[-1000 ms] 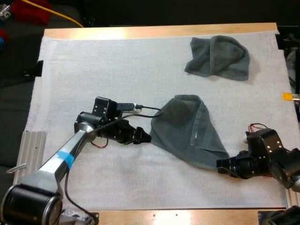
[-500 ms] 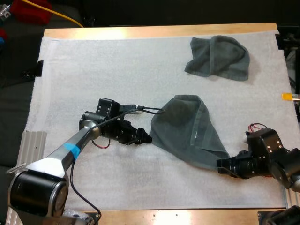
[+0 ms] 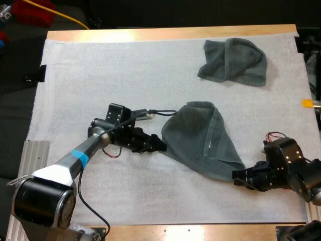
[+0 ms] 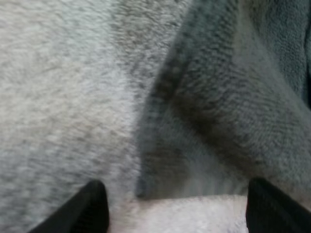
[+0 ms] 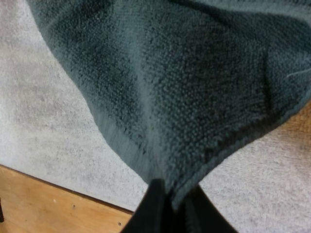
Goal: Pick towel from pile, fold and stack
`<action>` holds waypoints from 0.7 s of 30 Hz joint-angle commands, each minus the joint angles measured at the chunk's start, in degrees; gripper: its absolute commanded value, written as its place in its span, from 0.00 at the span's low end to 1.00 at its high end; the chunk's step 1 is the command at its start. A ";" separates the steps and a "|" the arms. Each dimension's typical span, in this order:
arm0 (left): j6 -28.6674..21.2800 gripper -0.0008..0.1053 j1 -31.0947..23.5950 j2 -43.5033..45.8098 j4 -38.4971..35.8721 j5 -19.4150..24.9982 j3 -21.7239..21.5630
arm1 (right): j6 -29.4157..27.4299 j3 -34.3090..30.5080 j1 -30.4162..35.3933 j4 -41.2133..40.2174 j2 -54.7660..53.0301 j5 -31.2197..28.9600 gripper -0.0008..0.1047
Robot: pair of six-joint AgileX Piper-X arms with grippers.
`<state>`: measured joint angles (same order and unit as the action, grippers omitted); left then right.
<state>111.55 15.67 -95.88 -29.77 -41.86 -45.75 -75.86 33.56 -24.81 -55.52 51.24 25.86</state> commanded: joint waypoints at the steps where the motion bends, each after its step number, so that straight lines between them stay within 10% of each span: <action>1: 0.77 0.58 1.70 -0.45 -0.06 0.81 -0.38 | -0.50 0.08 -0.08 -0.09 -0.28 -0.31 0.01; 21: 4.15 0.44 5.25 -2.99 -0.44 2.59 -4.21 | -0.21 0.08 -0.08 -0.09 -0.28 -0.31 0.01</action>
<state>115.72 20.59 -98.69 -29.95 -38.79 -49.74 -75.86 33.56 -24.81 -55.52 51.24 25.86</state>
